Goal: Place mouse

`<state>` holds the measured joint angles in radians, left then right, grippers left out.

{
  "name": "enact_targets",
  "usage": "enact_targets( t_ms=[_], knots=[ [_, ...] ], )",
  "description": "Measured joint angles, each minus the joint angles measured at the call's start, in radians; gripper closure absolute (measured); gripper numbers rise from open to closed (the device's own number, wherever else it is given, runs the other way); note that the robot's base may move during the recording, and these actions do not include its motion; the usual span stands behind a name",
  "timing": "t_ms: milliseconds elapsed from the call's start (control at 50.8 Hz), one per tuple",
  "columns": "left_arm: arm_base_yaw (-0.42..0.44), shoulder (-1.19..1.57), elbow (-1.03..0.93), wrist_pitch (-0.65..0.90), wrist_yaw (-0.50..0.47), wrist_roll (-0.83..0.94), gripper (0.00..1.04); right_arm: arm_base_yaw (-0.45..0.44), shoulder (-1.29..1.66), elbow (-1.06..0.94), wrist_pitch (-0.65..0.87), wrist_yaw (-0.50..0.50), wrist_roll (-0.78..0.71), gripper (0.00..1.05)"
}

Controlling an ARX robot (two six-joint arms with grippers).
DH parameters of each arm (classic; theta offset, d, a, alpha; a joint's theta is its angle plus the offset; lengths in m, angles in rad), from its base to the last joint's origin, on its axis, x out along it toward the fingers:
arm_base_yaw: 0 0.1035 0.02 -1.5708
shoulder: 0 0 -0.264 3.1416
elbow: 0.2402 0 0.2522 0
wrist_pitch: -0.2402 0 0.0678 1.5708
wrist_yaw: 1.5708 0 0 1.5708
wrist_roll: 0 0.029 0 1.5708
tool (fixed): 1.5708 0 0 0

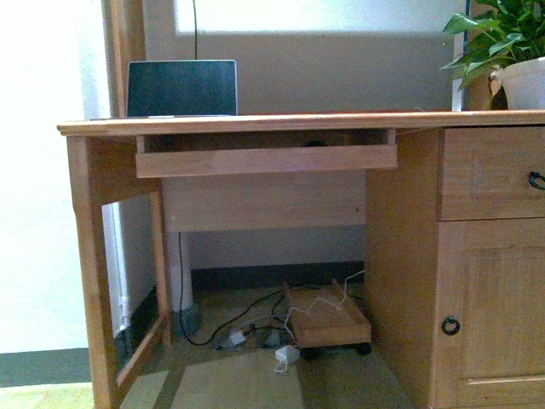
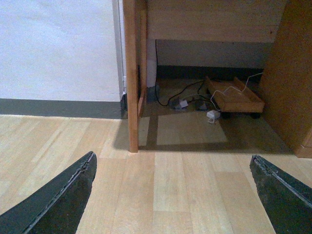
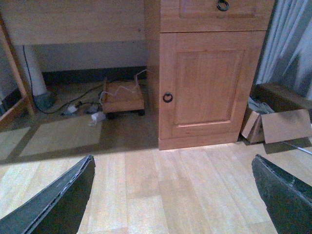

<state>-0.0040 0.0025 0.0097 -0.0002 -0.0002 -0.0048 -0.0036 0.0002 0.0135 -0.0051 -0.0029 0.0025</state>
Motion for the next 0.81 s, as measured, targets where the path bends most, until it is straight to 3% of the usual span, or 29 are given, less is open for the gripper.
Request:
enact_targets(
  t_ms=[807],
  knots=[
    [0.000,0.000,0.000,0.000,0.000,0.000,0.08,0.000,0.000,0.000,0.000,0.000,0.000,0.07]
  ],
)
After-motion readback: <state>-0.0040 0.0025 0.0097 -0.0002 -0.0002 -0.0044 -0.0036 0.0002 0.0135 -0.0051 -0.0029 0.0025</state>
